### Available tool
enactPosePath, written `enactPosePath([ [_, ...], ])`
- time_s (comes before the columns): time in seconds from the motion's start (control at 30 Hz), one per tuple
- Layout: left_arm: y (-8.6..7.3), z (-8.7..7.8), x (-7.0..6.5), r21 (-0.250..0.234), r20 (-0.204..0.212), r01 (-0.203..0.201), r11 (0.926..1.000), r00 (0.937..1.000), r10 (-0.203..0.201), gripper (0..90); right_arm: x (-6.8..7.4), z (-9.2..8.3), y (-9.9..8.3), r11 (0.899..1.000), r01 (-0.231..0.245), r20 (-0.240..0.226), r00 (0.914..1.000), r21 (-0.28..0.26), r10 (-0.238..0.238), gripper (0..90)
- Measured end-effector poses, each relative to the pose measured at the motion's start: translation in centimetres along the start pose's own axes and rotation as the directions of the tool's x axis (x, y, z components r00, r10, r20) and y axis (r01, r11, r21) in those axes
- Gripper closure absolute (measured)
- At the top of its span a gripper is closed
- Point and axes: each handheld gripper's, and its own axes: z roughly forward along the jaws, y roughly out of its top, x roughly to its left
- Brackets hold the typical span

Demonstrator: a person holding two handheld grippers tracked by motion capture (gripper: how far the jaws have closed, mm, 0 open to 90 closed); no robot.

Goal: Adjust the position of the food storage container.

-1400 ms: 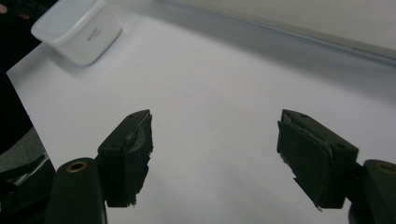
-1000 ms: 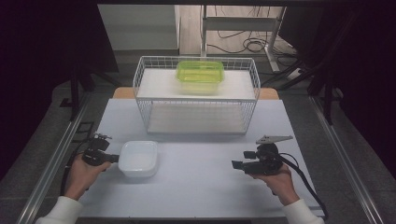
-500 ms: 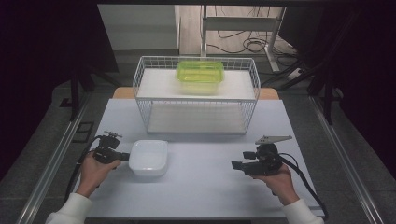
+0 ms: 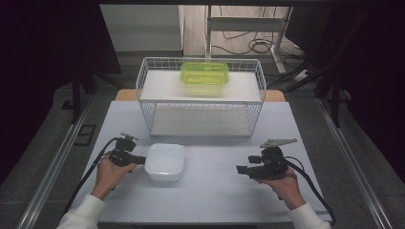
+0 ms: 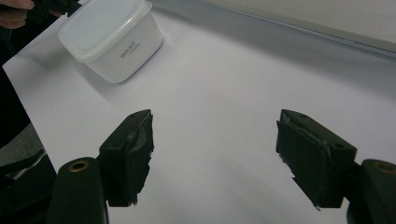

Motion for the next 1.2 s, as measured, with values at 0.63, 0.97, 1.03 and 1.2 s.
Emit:
enactPosePath([
  [0.63,1.3,2.1,-3.2,0.024,0.082,-0.049,0.9985,0.9955,0.047,89.6,-0.2,0.1,0.0,1.0,0.002,0.014,0.9999,0.009,-0.002,28.4],
  [0.97,1.7,3.3,-5.2,0.032,0.138,-0.074,0.9967,0.9881,0.069,89.7,-0.2,0.2,0.0,1.0,0.005,0.018,0.9998,0.013,-0.005,28.4],
  [1.03,1.7,3.4,-5.5,0.033,0.146,-0.078,0.9964,0.9867,0.072,89.6,-0.2,0.2,0.0,1.0,0.003,0.02,0.9998,0.012,-0.004,28.4],
  [1.2,1.9,4.1,-5.6,0.035,0.182,-0.057,0.9978,0.9821,0.05,89.7,-0.3,0.1,0.0,1.0,0.003,0.023,0.9997,0.008,-0.003,28.4],
])
